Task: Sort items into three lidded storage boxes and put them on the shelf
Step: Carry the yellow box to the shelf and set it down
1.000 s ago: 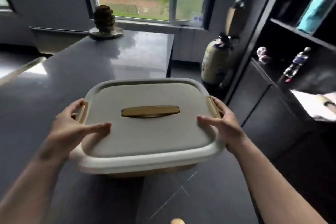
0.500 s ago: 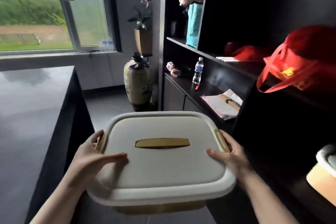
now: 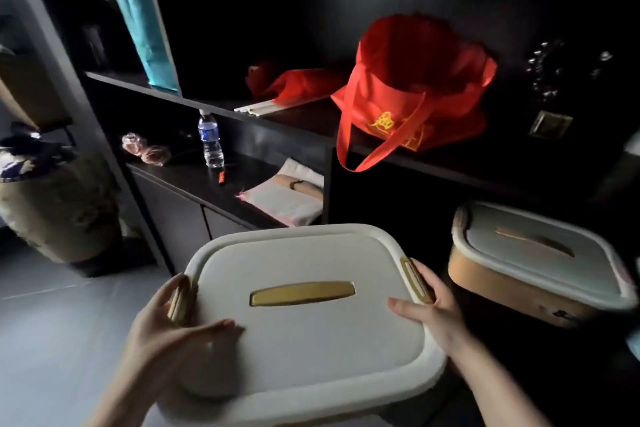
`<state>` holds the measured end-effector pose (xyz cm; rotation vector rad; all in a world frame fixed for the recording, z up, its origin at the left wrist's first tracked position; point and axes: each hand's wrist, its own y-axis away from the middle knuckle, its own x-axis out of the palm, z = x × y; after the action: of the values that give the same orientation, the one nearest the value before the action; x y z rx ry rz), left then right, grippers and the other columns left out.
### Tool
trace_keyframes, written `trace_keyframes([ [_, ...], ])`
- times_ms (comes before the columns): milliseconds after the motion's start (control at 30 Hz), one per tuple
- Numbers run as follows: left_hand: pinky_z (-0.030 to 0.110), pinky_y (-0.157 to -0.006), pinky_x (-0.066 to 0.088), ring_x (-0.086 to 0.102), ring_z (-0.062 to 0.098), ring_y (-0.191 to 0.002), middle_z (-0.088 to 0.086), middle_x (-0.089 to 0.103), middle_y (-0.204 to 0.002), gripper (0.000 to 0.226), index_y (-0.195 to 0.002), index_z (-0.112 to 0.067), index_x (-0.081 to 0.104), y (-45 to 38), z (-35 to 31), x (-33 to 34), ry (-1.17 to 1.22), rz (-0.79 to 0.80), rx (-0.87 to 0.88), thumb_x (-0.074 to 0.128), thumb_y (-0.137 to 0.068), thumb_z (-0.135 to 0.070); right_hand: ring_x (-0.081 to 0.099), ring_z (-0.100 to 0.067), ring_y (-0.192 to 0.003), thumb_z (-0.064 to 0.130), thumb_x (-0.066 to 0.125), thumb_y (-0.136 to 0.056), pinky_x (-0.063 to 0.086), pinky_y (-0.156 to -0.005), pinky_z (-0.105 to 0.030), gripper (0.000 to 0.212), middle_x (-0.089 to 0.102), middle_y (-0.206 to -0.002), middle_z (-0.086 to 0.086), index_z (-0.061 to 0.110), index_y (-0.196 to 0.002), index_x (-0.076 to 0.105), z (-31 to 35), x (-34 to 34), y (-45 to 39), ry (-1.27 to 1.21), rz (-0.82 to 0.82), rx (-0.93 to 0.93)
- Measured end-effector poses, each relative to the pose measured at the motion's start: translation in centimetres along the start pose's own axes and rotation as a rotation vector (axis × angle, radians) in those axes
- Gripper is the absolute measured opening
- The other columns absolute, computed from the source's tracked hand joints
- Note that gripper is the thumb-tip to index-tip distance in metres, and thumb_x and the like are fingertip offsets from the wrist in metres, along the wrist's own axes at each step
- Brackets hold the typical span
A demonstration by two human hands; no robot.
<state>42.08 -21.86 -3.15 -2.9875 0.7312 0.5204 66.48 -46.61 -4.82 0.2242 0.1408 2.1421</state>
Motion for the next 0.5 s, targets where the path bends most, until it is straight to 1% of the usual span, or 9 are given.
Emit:
trace_keyframes([
  [33,0.030,-0.091,0.040,0.053,0.014,-0.108,-0.004,0.060,-0.121,0.125,-0.133,-0.024,0.052,-1.1,-0.1,1.0,0.000,0.034,0.012,0.097,-0.017,-0.037,0.066,-0.023,-0.095,-0.011,0.084,-0.053,0.056,-0.063,-0.021,0.093,0.066,-0.114,-0.013,0.014,-0.135,0.048,0.0,-0.5,0.0,0.006,-0.051,0.003],
  [67,0.030,-0.091,0.041,0.054,0.015,-0.108,-0.003,0.060,-0.121,0.124,-0.132,-0.024,0.052,-2.0,-0.1,1.8,0.009,0.068,0.020,0.097,-0.018,-0.036,0.066,-0.023,-0.094,-0.006,0.085,-0.046,0.056,-0.064,-0.021,0.096,0.066,-0.113,-0.013,0.015,-0.133,0.050,0.2,-0.8,0.1,0.010,-0.113,0.003],
  [133,0.033,-0.089,0.043,0.057,0.018,-0.107,0.001,0.061,-0.119,0.115,-0.128,-0.026,0.054,-3.8,-0.2,3.6,0.031,0.136,0.033,0.097,-0.021,-0.036,0.066,-0.022,-0.094,0.006,0.081,-0.041,0.056,-0.069,-0.022,0.093,0.066,-0.112,-0.011,0.017,-0.128,0.052,0.4,-1.5,0.1,0.032,-0.235,-0.005],
  [167,0.033,-0.089,0.043,0.058,0.019,-0.106,0.002,0.061,-0.119,0.113,-0.127,-0.026,0.054,-4.7,-0.2,4.6,0.043,0.165,0.036,0.098,-0.023,-0.034,0.065,-0.023,-0.098,0.009,0.082,-0.040,0.056,-0.074,-0.025,0.092,0.066,-0.113,-0.011,0.018,-0.127,0.052,0.5,-1.9,0.0,0.048,-0.281,-0.007],
  [200,0.033,-0.089,0.043,0.057,0.019,-0.106,0.003,0.061,-0.119,0.112,-0.129,-0.027,0.052,-5.6,-0.2,5.6,0.052,0.191,0.044,0.099,-0.027,-0.031,0.064,-0.024,-0.102,0.010,0.083,-0.040,0.054,-0.079,-0.028,0.091,0.065,-0.114,-0.010,0.020,-0.126,0.053,0.5,-2.4,-0.1,0.064,-0.318,-0.005],
  [267,0.030,-0.090,0.041,0.055,0.016,-0.105,0.000,0.060,-0.120,0.109,-0.133,-0.026,0.050,-7.1,-0.2,7.5,0.055,0.245,0.075,0.097,-0.034,-0.029,0.064,-0.023,-0.103,0.006,0.090,-0.043,0.053,-0.081,-0.031,0.092,0.066,-0.114,-0.007,0.023,-0.126,0.053,0.2,-3.4,0.0,0.082,-0.389,0.011],
  [367,0.030,-0.091,0.041,0.054,0.014,-0.104,-0.006,0.060,-0.118,0.114,-0.131,-0.032,0.051,-8.1,-0.2,10.1,0.036,0.329,0.092,0.097,-0.028,-0.039,0.065,-0.021,-0.101,0.005,0.088,-0.058,0.053,-0.082,-0.032,0.085,0.065,-0.115,-0.004,0.027,-0.131,0.050,-0.6,-5.0,0.7,0.090,-0.461,0.043],
  [433,0.028,-0.084,0.044,0.057,0.012,-0.097,-0.012,0.064,-0.106,0.101,-0.116,-0.046,0.056,-8.1,-0.2,11.5,0.025,0.380,0.096,0.094,-0.023,-0.053,0.065,-0.021,-0.101,0.006,0.086,-0.062,0.053,-0.081,-0.031,0.082,0.065,-0.116,-0.004,0.027,-0.132,0.049,-1.2,-6.0,1.3,0.083,-0.500,0.053],
  [500,0.029,-0.077,0.045,0.059,0.009,-0.090,-0.019,0.063,-0.095,0.084,-0.096,-0.053,0.056,-7.8,-0.1,12.9,0.010,0.419,0.103,0.087,-0.018,-0.061,0.066,-0.020,-0.099,0.004,0.084,-0.063,0.054,-0.078,-0.030,0.079,0.066,-0.114,-0.003,0.025,-0.131,0.050,-2.2,-6.7,2.1,0.074,-0.540,0.060],
])
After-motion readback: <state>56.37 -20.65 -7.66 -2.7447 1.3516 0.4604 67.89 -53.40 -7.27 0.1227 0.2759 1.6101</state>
